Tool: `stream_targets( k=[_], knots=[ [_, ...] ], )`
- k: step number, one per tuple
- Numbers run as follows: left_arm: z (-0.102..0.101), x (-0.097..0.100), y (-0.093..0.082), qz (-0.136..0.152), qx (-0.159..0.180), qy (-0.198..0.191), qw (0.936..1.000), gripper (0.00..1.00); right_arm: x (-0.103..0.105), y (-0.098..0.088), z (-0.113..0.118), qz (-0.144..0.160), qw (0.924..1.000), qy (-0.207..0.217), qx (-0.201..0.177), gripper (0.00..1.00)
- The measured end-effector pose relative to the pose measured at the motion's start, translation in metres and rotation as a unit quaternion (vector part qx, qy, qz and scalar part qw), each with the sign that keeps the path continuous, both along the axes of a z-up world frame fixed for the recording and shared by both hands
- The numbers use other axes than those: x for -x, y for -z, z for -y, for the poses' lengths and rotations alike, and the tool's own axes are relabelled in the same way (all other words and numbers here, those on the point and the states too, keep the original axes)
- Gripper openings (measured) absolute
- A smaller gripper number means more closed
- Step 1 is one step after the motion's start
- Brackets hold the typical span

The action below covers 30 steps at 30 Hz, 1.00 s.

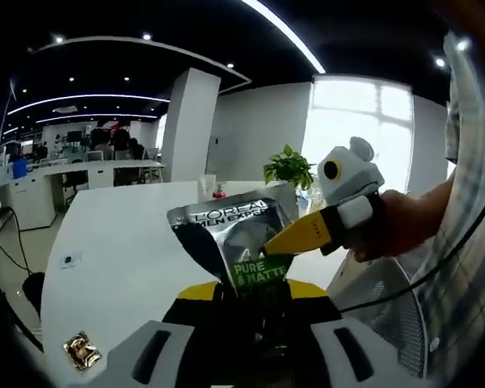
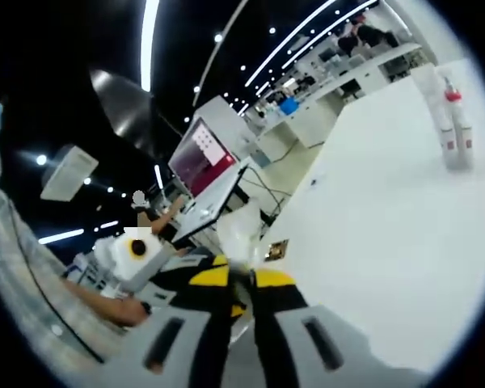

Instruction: Arrange the skincare products in the storage area until every visible bottle or jar stands upright without overlapping.

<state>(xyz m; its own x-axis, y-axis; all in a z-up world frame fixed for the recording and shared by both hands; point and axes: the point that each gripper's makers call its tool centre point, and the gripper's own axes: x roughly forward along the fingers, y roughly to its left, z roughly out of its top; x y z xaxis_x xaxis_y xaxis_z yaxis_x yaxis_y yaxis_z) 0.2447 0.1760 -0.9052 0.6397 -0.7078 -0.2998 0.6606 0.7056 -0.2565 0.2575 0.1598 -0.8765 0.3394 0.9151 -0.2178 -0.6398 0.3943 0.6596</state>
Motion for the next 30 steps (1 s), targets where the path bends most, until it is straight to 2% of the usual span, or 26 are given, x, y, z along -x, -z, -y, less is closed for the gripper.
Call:
stream_targets(
  k=[3, 8, 12, 15, 17, 20, 26, 30],
  knots=[
    [0.0, -0.001, 0.004, -0.022, 0.009, -0.006, 0.9997, 0.41, -0.004, -0.004, 0.008, 0.006, 1.0, -0.002, 0.0, 0.05],
    [0.003, 0.002, 0.001, -0.027, 0.025, -0.002, 0.9993, 0.45, -0.009, -0.006, 0.019, 0.008, 1.0, -0.002, -0.004, 0.04],
    [0.002, 0.001, -0.004, -0.042, 0.057, 0.0, 0.9975, 0.47, -0.006, -0.007, 0.02, 0.009, 0.9998, -0.018, -0.005, 0.04],
    [0.003, 0.002, -0.01, -0.058, 0.095, 0.004, 0.9938, 0.47, 0.001, -0.007, 0.019, 0.011, 0.9991, -0.041, -0.002, 0.04],
    [0.005, 0.003, -0.014, -0.076, 0.128, 0.013, 0.9888, 0.47, 0.005, -0.008, 0.017, 0.016, 0.9983, -0.056, 0.0, 0.03],
    [0.003, 0.0, -0.013, -0.094, 0.148, 0.013, 0.9844, 0.47, 0.011, -0.011, 0.013, 0.023, 0.9968, -0.076, -0.01, 0.03],
    [-0.01, -0.008, -0.023, -0.094, 0.19, -0.011, 0.9772, 0.47, 0.014, -0.017, 0.012, 0.037, 0.9952, -0.089, -0.014, 0.03],
    [-0.014, -0.011, -0.025, -0.093, 0.2, -0.019, 0.9753, 0.49, 0.016, -0.023, 0.015, 0.041, 0.9939, -0.1, -0.024, 0.03]
  ],
)
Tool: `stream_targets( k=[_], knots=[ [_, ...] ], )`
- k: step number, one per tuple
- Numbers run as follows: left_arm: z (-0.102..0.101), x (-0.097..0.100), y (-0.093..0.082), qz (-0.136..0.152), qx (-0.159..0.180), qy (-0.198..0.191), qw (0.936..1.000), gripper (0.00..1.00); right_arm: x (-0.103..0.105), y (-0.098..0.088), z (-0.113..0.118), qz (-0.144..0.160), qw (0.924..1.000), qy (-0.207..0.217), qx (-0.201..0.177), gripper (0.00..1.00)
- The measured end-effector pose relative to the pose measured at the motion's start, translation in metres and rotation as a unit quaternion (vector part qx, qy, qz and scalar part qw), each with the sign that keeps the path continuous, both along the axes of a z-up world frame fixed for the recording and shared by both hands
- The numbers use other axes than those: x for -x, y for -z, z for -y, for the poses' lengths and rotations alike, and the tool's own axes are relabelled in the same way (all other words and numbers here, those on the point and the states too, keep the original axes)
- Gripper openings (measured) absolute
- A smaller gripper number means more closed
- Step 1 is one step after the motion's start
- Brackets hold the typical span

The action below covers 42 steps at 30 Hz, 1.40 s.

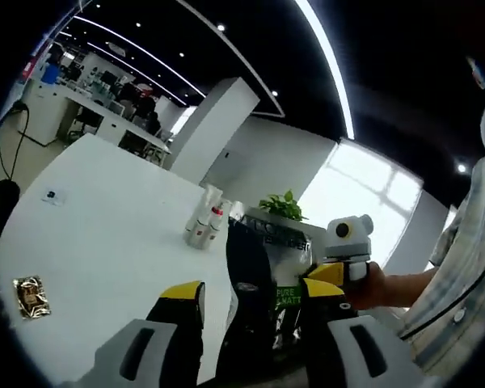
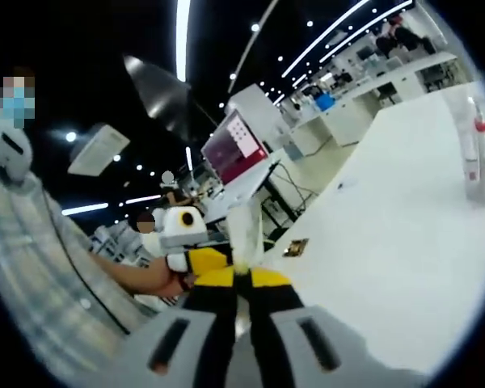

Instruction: Arrange the skincare products in the storage area until every visible bottle or jar stands upright without overlapping.

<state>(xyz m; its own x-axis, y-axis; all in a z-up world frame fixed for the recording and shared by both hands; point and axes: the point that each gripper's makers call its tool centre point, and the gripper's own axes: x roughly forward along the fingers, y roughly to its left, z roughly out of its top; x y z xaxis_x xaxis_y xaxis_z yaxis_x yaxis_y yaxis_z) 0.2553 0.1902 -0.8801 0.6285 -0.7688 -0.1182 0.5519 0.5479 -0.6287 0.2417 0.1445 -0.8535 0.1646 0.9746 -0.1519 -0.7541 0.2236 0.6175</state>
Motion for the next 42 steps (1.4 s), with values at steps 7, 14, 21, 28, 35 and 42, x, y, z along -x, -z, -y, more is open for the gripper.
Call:
stream_targets(
  k=[7, 14, 21, 28, 35, 42],
  knots=[
    [0.007, 0.006, 0.0, 0.013, -0.01, 0.019, 0.9997, 0.57, 0.012, -0.01, 0.003, -0.011, 0.999, -0.04, -0.018, 0.03],
    [0.016, 0.019, -0.008, 0.004, 0.028, 0.066, 0.9974, 0.45, 0.019, -0.011, 0.004, -0.023, 0.9978, -0.056, -0.027, 0.02],
    [0.021, 0.026, -0.007, 0.003, 0.024, 0.091, 0.9956, 0.25, 0.007, -0.02, 0.006, -0.042, 0.9968, -0.023, -0.065, 0.02],
    [0.02, 0.026, -0.009, 0.0, 0.035, 0.097, 0.9946, 0.18, 0.001, -0.015, 0.011, -0.047, 0.9972, -0.007, -0.058, 0.02],
    [0.025, 0.033, -0.012, -0.005, 0.05, 0.12, 0.9914, 0.06, -0.003, -0.01, 0.019, -0.051, 0.9977, 0.006, -0.044, 0.03],
    [0.029, 0.038, -0.019, -0.003, 0.07, 0.132, 0.9887, 0.01, -0.003, -0.002, 0.023, -0.088, 0.9937, 0.024, -0.065, 0.12]
  ],
)
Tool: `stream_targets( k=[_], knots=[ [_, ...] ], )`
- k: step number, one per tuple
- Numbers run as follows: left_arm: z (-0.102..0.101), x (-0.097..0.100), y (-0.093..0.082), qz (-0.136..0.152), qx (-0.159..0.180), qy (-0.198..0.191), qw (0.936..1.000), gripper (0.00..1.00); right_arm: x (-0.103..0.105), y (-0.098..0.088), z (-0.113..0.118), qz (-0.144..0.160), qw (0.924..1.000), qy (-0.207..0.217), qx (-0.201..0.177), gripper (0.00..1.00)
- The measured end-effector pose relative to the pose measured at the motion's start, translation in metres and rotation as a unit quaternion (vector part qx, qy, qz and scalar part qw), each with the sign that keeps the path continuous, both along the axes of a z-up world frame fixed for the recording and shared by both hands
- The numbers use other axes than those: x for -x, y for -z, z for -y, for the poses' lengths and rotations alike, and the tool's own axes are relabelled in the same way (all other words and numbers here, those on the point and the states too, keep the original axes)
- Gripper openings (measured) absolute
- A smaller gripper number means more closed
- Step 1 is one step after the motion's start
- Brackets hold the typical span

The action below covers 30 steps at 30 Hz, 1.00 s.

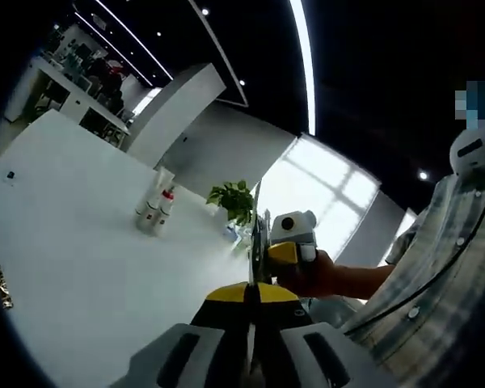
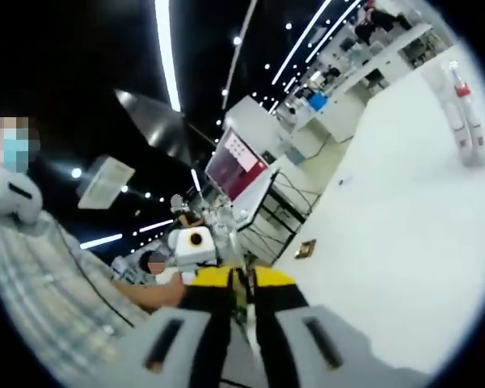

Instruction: Arrange the skincare products in the storage area until every visible bottle or jar stands upright without overlapping.

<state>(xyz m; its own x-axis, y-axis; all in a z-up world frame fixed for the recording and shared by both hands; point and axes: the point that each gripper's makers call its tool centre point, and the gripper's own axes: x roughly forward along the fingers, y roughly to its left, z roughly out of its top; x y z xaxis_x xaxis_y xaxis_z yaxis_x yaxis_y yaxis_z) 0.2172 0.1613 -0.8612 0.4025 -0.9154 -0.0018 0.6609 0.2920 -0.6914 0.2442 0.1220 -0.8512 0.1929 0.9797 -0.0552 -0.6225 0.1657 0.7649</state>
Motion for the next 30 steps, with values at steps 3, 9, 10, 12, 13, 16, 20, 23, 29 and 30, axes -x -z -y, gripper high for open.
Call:
stream_targets(
  k=[3, 9, 10, 12, 13, 16, 20, 23, 29, 30],
  knots=[
    [-0.001, 0.0, -0.002, -0.006, 0.01, 0.001, 0.9999, 0.01, 0.006, 0.001, -0.002, -0.001, 1.0, -0.004, 0.0, 0.17],
    [-0.011, -0.007, -0.011, -0.02, 0.058, -0.015, 0.998, 0.01, 0.015, 0.015, -0.009, -0.004, 0.9996, -0.021, 0.018, 0.22],
    [-0.012, -0.008, -0.012, -0.022, 0.063, -0.017, 0.9977, 0.01, 0.018, 0.017, -0.01, -0.007, 0.9994, -0.026, 0.023, 0.24],
    [-0.019, -0.011, -0.016, -0.026, 0.083, -0.026, 0.9959, 0.01, 0.02, 0.021, -0.013, 0.001, 0.9992, -0.028, 0.03, 0.23],
    [-0.021, -0.012, -0.017, -0.026, 0.086, -0.029, 0.9955, 0.01, 0.021, 0.02, -0.014, 0.0, 0.9992, -0.028, 0.029, 0.22],
    [-0.022, -0.012, -0.016, -0.027, 0.088, -0.032, 0.9952, 0.01, 0.02, 0.016, -0.018, -0.005, 0.9996, -0.024, 0.015, 0.19],
    [-0.024, -0.014, -0.015, -0.032, 0.094, -0.032, 0.9945, 0.01, 0.015, 0.013, -0.019, 0.0, 0.9997, -0.018, 0.018, 0.09],
    [-0.024, -0.015, -0.016, -0.034, 0.096, -0.036, 0.9941, 0.01, 0.015, 0.01, -0.018, -0.005, 0.9997, -0.021, 0.01, 0.05],
    [-0.025, -0.017, -0.016, -0.038, 0.102, -0.037, 0.9934, 0.01, 0.019, -0.004, -0.015, -0.018, 0.9987, -0.031, -0.035, 0.01],
    [-0.026, -0.017, -0.016, -0.039, 0.105, -0.036, 0.9931, 0.01, 0.018, -0.006, -0.014, -0.024, 0.9983, -0.029, -0.044, 0.01]
  ],
)
